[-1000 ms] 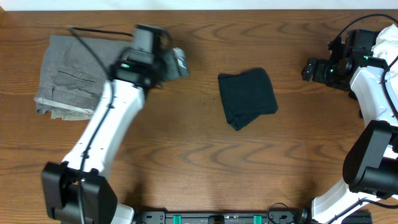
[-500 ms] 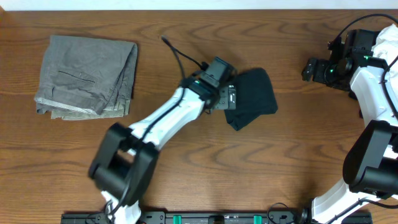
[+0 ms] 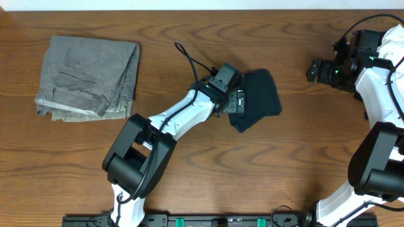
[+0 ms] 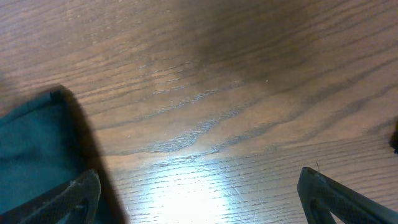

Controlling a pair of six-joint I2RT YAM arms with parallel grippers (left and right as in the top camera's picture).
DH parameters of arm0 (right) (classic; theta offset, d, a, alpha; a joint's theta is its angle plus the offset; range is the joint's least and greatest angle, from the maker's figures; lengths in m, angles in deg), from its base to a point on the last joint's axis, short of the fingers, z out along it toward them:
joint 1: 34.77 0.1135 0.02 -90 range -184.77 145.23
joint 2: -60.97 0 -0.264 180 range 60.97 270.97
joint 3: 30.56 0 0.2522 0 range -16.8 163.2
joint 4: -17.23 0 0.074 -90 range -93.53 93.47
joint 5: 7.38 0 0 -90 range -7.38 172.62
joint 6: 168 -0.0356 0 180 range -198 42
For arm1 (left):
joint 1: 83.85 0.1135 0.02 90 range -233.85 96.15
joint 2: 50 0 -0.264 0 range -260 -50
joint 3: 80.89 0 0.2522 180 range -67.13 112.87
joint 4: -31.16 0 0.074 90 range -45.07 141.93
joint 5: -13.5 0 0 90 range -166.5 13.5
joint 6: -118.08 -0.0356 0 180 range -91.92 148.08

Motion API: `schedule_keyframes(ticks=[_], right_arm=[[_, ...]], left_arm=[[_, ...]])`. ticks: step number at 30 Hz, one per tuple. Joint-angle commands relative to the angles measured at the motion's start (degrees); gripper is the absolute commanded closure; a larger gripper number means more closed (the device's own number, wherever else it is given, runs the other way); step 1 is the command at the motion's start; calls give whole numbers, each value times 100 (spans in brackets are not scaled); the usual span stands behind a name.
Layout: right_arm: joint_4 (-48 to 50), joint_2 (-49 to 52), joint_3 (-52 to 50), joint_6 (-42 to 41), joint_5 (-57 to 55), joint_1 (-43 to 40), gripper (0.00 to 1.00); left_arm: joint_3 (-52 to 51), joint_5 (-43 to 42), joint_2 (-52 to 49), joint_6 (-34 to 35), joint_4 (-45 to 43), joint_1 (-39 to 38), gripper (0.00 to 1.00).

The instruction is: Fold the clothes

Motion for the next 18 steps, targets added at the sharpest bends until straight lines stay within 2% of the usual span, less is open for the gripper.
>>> schedule_keyframes(ticks=[1,18], right_arm=[[-9,42,13,9,-33,-7,1],[-9,42,13,11,-33,-7,1]], left_arm=[[70,-229,33,52,-105,-37,2],[122,-195,-103,94,-402,-227,1]])
